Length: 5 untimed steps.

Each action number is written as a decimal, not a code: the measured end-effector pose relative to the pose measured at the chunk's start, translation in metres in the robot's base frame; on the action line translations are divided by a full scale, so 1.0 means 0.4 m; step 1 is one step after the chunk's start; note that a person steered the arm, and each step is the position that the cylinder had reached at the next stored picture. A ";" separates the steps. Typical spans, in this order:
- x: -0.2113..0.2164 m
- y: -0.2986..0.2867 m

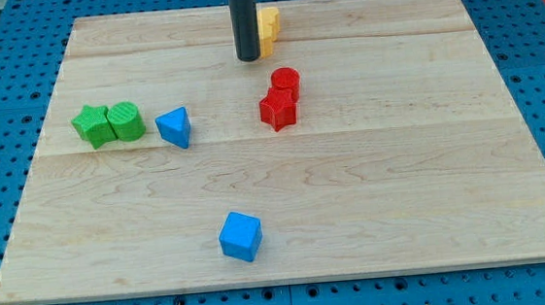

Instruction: Move the blue triangle down and slightly left

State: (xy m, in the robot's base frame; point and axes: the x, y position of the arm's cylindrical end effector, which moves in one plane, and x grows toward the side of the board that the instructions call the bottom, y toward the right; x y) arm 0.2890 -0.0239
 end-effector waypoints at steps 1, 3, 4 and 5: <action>0.006 0.009; 0.008 -0.115; 0.008 -0.121; 0.008 -0.121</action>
State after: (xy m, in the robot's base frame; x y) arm 0.2923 -0.0723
